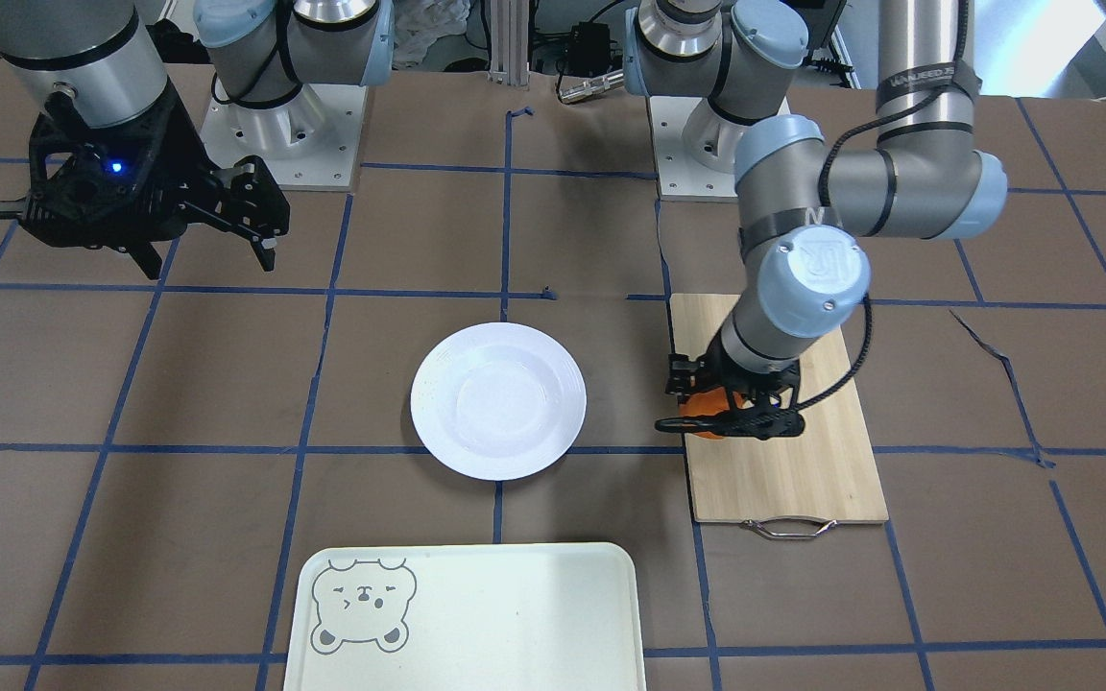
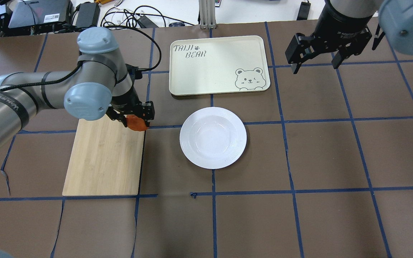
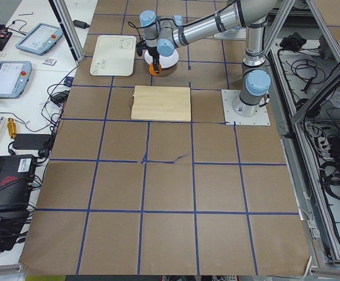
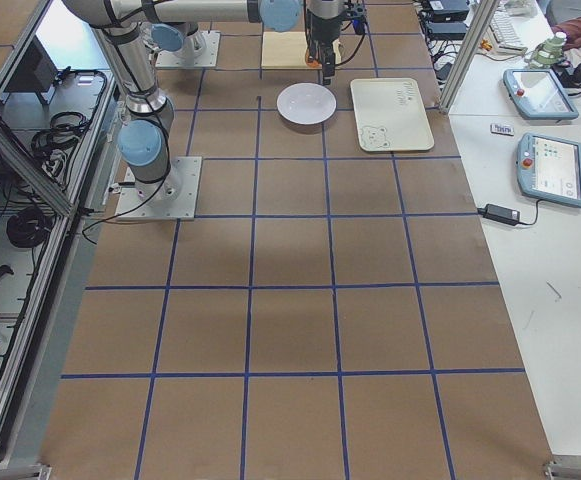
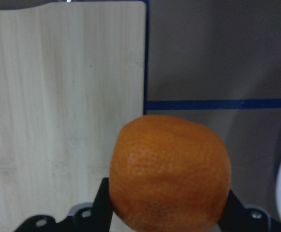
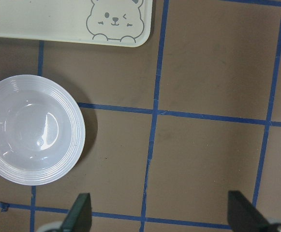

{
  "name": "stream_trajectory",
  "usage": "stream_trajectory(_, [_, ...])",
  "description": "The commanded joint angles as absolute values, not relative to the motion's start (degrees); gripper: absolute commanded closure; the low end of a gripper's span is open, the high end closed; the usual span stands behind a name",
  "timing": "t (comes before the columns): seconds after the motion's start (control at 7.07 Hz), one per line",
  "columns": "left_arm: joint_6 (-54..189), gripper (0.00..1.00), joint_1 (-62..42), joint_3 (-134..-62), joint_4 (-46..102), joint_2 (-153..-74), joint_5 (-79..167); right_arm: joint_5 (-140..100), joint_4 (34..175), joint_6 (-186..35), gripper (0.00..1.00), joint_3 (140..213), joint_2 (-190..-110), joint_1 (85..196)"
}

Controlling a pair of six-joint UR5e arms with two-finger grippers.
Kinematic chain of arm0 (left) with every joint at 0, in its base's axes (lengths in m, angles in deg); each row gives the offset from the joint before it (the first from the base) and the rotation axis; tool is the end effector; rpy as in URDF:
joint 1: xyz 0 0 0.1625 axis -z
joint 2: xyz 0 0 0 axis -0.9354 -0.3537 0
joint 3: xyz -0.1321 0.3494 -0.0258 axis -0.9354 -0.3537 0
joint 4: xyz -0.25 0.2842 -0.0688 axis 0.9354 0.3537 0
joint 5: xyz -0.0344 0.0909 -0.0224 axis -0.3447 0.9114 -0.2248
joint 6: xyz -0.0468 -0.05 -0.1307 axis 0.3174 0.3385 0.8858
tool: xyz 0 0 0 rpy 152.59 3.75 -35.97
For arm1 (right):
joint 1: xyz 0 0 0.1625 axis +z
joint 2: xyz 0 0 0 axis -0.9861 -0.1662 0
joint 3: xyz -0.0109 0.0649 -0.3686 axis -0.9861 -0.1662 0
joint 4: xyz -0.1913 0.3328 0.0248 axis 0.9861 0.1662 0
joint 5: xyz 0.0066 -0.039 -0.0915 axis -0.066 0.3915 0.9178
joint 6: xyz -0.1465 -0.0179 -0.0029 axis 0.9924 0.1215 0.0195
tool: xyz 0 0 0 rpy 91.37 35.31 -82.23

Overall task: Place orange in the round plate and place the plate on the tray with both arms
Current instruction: 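Carry the orange with the left gripper onto the white plate and release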

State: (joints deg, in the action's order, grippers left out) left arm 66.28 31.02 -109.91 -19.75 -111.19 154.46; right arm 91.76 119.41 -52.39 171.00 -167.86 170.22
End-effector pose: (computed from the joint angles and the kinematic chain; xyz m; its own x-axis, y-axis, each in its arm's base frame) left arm -0.2230 -0.4680 0.1786 -0.9984 -0.0529 -0.0181 -0.0550 0.9879 0.1450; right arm 0.1342 -0.4814 0.3994 -0.9942 -0.1067 -0.0128 -0.1059 0.9930 -0.0519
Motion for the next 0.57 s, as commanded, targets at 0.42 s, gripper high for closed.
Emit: stream_trajectory(0.42, [87.6,0.73,42.2,-110.0,-29.9,-117.1,146.9,91.8,119.5,-52.3,0.00,171.0,-167.9,170.1])
